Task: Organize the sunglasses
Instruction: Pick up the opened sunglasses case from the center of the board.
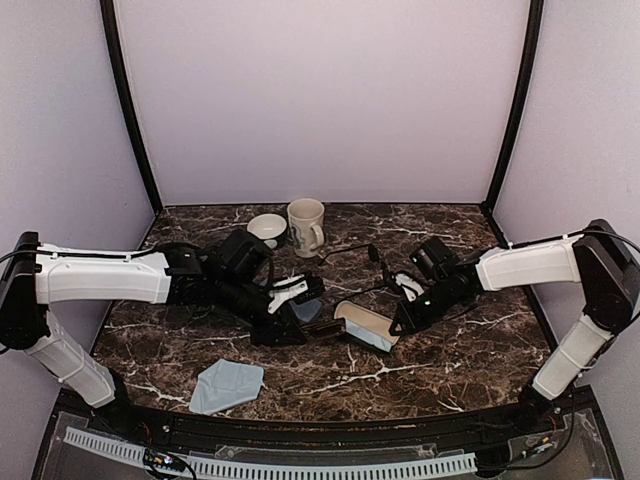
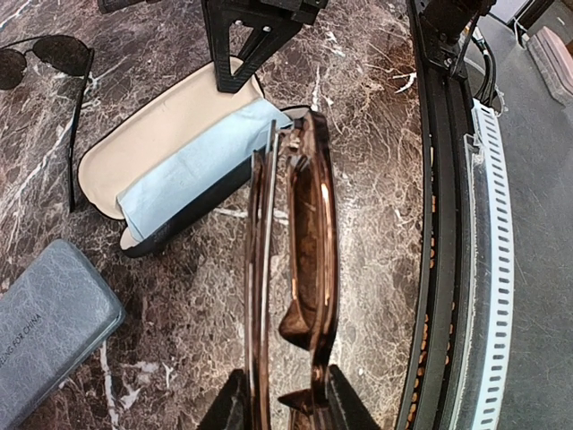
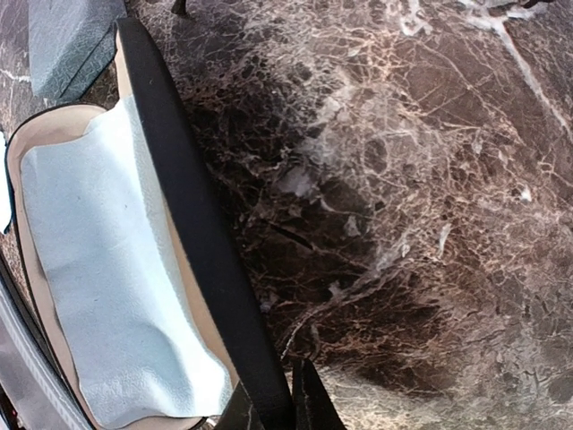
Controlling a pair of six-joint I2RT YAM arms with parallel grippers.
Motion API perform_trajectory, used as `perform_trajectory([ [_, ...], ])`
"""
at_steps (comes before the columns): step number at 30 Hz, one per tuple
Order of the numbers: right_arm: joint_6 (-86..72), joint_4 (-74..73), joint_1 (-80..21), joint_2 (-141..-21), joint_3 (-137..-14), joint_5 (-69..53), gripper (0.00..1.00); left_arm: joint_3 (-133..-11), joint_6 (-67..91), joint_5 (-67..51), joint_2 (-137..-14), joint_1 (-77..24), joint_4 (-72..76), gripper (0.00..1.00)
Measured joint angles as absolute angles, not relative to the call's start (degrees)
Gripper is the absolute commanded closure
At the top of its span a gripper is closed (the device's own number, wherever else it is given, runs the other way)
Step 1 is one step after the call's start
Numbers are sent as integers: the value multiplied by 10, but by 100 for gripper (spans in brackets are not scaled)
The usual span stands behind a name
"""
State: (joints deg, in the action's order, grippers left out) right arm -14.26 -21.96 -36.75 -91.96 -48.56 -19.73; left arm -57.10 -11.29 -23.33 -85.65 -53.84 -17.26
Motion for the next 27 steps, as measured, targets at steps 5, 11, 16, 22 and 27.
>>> perform_trajectory([
  [5, -132, -224, -368, -917, -489, -197, 90, -572, -113, -233, -857, -538, -175, 76],
  [11, -108, -231, -375, -896, -489, -192, 90, -573, -113, -234, -860, -538, -178, 76],
  [16, -86, -236, -406, -886, -492, -186, 90, -580, -113, -234, -862, -538, -185, 76],
  [22, -64, -238, -451, -885, -502, -182, 89, -582, -113, -245, -862, -538, -189, 75],
  [27, -45, -238, -489, -892, -532, -179, 89, -582, -114, -270, -862, -538, -199, 75],
])
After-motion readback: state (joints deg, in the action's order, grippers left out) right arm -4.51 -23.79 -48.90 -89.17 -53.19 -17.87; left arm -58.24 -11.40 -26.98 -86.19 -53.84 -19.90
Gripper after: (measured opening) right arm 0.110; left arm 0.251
